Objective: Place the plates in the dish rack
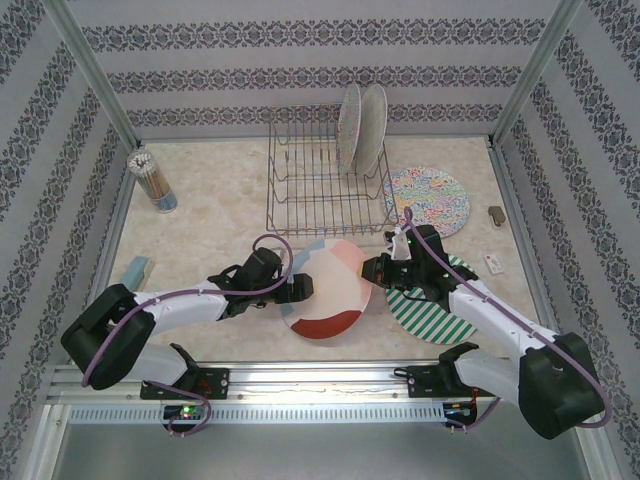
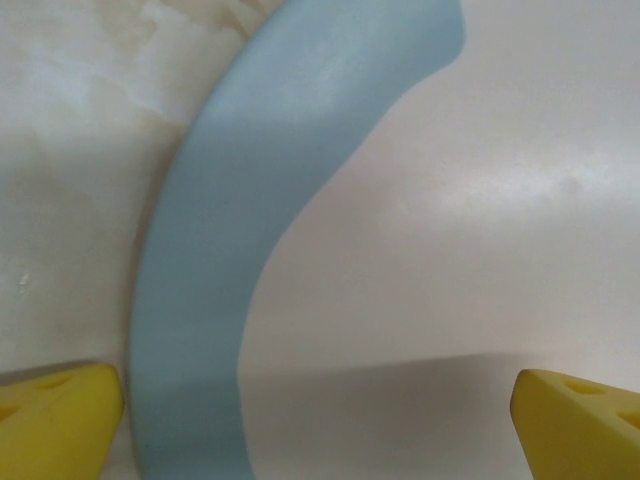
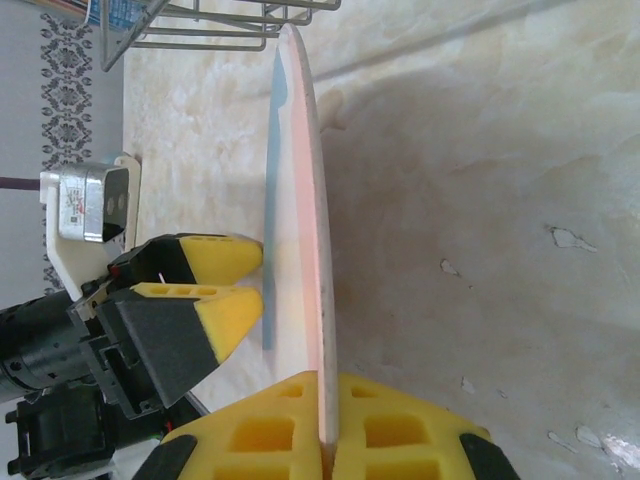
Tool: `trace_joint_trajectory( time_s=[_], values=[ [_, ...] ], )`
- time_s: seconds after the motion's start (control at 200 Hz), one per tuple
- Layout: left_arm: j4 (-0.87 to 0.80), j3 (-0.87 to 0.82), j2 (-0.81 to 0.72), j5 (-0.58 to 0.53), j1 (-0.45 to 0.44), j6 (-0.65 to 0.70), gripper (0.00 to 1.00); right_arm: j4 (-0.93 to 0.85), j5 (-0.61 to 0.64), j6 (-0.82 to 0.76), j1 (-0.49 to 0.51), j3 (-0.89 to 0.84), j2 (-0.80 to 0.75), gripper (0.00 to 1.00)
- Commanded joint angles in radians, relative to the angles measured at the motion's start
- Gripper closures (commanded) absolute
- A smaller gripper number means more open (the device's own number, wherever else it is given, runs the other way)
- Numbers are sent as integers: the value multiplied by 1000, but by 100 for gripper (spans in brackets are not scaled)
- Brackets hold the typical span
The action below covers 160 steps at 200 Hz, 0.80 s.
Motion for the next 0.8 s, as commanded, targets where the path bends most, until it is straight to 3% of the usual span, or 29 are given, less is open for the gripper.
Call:
trace_joint_trajectory(
  time_s=[0.0,0.42,0.63,0.794],
  values=[
    [-12,46,-68,8,-25,47,0,-49,18,-12,-13,15,-34,100],
    [-377,219,-342,-129,-17,162,0,-322,100,-34,45,205,-144,100],
    [-577,377,-406,-174,0,243,0,-509,219,-64,158,412,-127,100],
    [-686,531,-423,-189,37,328,0,-595,270,-97,191,575,-79,100]
  ],
)
